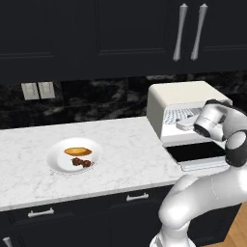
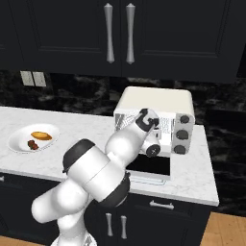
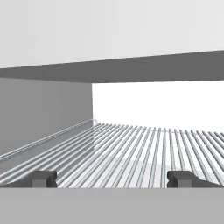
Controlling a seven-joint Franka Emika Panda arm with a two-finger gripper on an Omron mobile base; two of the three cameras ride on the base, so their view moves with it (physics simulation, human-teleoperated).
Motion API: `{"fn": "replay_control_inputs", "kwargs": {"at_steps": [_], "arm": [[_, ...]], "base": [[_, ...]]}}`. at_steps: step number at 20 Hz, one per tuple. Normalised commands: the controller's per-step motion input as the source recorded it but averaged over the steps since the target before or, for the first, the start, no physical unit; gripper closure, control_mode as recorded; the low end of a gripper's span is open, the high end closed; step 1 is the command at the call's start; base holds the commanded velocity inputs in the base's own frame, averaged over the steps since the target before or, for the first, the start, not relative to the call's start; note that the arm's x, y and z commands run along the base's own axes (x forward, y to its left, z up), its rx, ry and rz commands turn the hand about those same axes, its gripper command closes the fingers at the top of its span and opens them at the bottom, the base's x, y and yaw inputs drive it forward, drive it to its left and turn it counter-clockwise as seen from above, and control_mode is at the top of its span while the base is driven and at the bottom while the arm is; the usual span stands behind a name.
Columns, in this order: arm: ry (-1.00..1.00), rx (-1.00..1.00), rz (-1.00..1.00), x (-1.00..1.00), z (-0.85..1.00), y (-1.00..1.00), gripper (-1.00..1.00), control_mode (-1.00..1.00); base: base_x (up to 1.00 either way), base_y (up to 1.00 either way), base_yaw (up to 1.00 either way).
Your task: Pick up the kebab skewer and baguette bread, and place them inside the toaster oven. Close the toaster oven door and start by setting the timer.
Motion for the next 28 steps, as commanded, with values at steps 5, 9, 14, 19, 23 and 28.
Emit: {"fn": "replay_control_inputs", "kwargs": {"at_steps": [5,9,14,19,23,28], "arm": [[0.03,0.00,0.00,0.27,-0.38,0.00,-1.00,-1.00],[0.01,0.00,0.00,0.33,-0.20,-0.01,-1.00,-1.00],[0.07,0.00,0.00,-0.16,-0.65,-0.10,-1.00,-1.00],[0.08,0.00,0.00,-0.72,-0.85,-0.18,-1.00,-1.00],[0.13,-0.01,0.00,-1.00,-0.69,-0.06,-1.00,-1.00],[0.29,-0.04,0.00,-1.00,-0.39,-0.06,-1.00,-1.00]], "base": [[0.00,0.00,0.00],[0.00,0.00,0.00],[0.00,0.00,0.00],[0.00,0.00,0.00],[0.00,0.00,0.00],[0.00,0.00,0.00]]}}
